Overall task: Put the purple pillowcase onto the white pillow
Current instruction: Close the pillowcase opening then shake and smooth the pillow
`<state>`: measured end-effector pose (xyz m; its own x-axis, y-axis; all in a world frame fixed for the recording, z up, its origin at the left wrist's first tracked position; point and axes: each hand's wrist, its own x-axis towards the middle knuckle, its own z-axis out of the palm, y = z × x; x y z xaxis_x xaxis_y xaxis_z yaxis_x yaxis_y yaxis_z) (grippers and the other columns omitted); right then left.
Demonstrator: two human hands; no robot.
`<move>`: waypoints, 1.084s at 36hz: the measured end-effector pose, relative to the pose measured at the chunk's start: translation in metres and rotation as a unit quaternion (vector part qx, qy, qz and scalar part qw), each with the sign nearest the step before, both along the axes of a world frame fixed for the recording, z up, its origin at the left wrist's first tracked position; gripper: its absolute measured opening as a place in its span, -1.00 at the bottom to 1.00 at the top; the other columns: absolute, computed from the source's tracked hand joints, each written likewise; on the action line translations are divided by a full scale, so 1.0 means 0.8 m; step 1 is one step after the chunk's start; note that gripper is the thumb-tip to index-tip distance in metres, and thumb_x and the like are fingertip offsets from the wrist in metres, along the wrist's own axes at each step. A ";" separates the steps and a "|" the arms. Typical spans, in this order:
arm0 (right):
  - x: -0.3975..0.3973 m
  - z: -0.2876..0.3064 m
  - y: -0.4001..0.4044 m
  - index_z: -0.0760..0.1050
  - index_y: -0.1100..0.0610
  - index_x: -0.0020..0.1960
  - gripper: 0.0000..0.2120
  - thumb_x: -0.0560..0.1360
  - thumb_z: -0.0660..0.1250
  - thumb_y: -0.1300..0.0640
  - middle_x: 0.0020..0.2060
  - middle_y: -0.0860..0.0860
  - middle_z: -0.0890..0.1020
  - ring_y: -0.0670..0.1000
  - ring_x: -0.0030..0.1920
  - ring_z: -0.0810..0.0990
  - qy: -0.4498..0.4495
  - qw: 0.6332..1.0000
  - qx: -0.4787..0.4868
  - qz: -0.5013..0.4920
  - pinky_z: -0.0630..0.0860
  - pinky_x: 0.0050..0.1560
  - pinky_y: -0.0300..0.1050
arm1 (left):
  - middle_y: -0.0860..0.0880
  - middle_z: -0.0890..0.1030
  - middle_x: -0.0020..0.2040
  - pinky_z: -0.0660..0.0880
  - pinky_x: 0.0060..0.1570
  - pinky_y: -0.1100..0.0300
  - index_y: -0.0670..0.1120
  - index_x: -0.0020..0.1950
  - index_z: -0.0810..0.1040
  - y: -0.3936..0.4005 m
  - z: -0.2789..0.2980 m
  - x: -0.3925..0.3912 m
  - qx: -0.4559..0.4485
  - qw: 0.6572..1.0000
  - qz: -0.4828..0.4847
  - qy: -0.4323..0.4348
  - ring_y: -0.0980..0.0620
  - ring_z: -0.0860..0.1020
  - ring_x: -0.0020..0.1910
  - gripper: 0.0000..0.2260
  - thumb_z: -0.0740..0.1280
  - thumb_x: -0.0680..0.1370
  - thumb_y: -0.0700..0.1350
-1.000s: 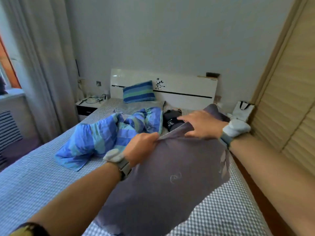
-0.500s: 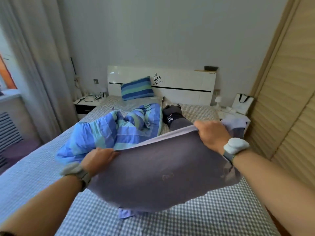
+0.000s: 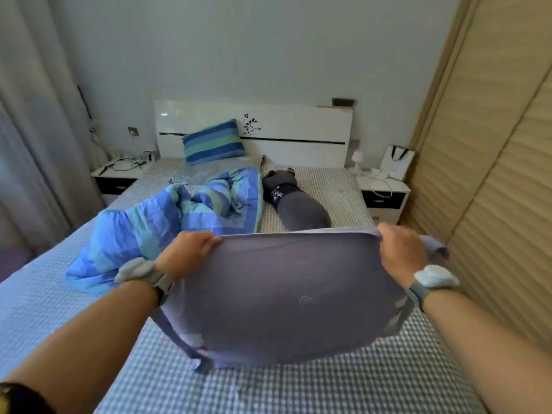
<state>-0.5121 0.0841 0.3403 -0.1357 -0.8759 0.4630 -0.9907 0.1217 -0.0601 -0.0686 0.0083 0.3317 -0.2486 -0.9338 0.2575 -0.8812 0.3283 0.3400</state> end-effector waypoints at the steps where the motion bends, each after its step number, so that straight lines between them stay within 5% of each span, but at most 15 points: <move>1: -0.006 -0.018 0.006 0.37 0.13 -0.23 -0.88 0.42 0.10 0.28 -0.27 0.16 0.54 0.27 -0.21 0.54 -0.006 1.000 0.012 0.014 0.45 -0.26 0.10 | -0.02 0.53 -0.35 0.37 -0.18 0.08 -0.09 -0.31 0.43 0.001 -0.018 0.006 0.030 0.999 -0.035 -0.012 -0.06 0.52 -0.25 -0.60 0.24 0.63 0.12; 6: -0.025 -0.054 0.036 0.34 0.06 -0.13 -0.88 0.57 0.11 0.19 -0.15 0.15 0.59 0.24 -0.13 0.56 -0.097 0.985 0.121 -0.071 0.35 -0.21 0.00 | 0.04 0.41 -0.46 0.39 -0.27 0.06 -0.02 -0.37 0.33 0.024 -0.058 -0.016 0.014 0.995 -0.096 -0.026 -0.02 0.44 -0.38 -0.58 0.34 0.56 0.17; 14: -0.017 -0.050 0.057 0.45 0.22 -0.02 -0.64 0.68 0.00 0.01 -0.07 0.28 0.60 0.34 -0.10 0.54 -0.149 0.972 -0.022 -0.179 0.30 -0.22 0.02 | 0.12 0.23 -0.53 0.25 -0.36 0.15 0.05 -0.42 0.23 0.018 -0.021 -0.051 -0.111 0.985 -0.131 -0.030 0.02 0.32 -0.48 -0.54 0.40 0.56 0.06; 18: -0.052 -0.021 0.015 0.38 0.15 -0.16 -0.71 0.63 0.02 0.06 -0.13 0.26 0.57 0.31 -0.13 0.52 -0.143 0.980 0.060 -0.121 0.37 -0.20 0.02 | 0.01 0.33 -0.50 0.30 -0.33 0.11 -0.04 -0.43 0.30 -0.026 -0.001 -0.073 -0.138 0.985 -0.101 -0.032 0.00 0.35 -0.43 -0.54 0.34 0.59 0.08; 24: -0.087 -0.023 -0.049 0.36 0.07 -0.29 -0.74 0.57 0.10 0.17 -0.21 0.12 0.57 0.21 -0.19 0.54 -0.152 0.971 0.144 -0.120 0.37 -0.25 -0.05 | -0.15 0.60 -0.25 0.48 -0.15 -0.01 -0.11 -0.29 0.49 -0.091 -0.014 -0.108 -0.019 0.996 -0.046 -0.075 -0.22 0.56 -0.13 -0.57 0.21 0.63 0.16; 29: -0.111 -0.004 -0.082 0.27 0.05 -0.33 -0.72 0.53 0.11 0.26 -0.19 0.18 0.56 0.27 -0.16 0.53 -0.135 0.983 0.066 -0.104 0.28 -0.24 -0.04 | -0.19 0.60 -0.21 0.53 -0.12 -0.05 -0.06 -0.28 0.43 -0.121 0.026 -0.130 -0.061 0.995 -0.010 -0.082 -0.27 0.59 -0.14 -0.56 0.15 0.62 0.23; 32: -0.120 0.021 -0.082 0.21 0.03 -0.35 -0.73 0.53 0.05 0.13 -0.34 0.09 0.43 0.20 -0.28 0.45 -0.159 0.986 -0.036 -0.039 0.20 -0.26 -0.05 | -0.22 0.58 -0.26 0.45 -0.21 -0.02 -0.15 -0.24 0.48 -0.124 0.060 -0.134 -0.142 0.989 -0.004 -0.043 -0.28 0.57 -0.21 -0.56 0.19 0.63 0.17; 35: -0.125 0.027 -0.060 0.38 0.16 -0.27 -0.79 0.49 0.06 0.14 -0.32 0.15 0.49 0.18 -0.31 0.42 -0.120 0.988 -0.096 -0.007 0.18 -0.28 -0.06 | -0.22 0.53 -0.38 0.37 -0.29 0.02 -0.17 -0.33 0.43 -0.104 0.066 -0.125 -0.203 0.978 -0.040 0.002 -0.23 0.53 -0.34 -0.57 0.29 0.62 0.07; 39: -0.130 -0.048 0.008 0.44 0.23 -0.31 -0.85 0.40 0.17 0.22 -0.33 0.23 0.56 0.24 -0.31 0.54 -0.033 0.995 -0.083 0.052 0.36 -0.30 -0.02 | -0.11 0.51 -0.40 0.34 -0.28 0.11 -0.03 -0.33 0.39 -0.035 -0.028 -0.092 -0.067 0.993 -0.086 -0.038 -0.13 0.51 -0.37 -0.67 0.33 0.61 -0.03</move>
<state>-0.6161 0.0908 0.3017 -0.0831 -0.7986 0.5961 -0.9907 0.0013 -0.1364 -0.1424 -0.0197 0.3094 -0.4260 -0.8341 0.3504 -0.8294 0.5148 0.2171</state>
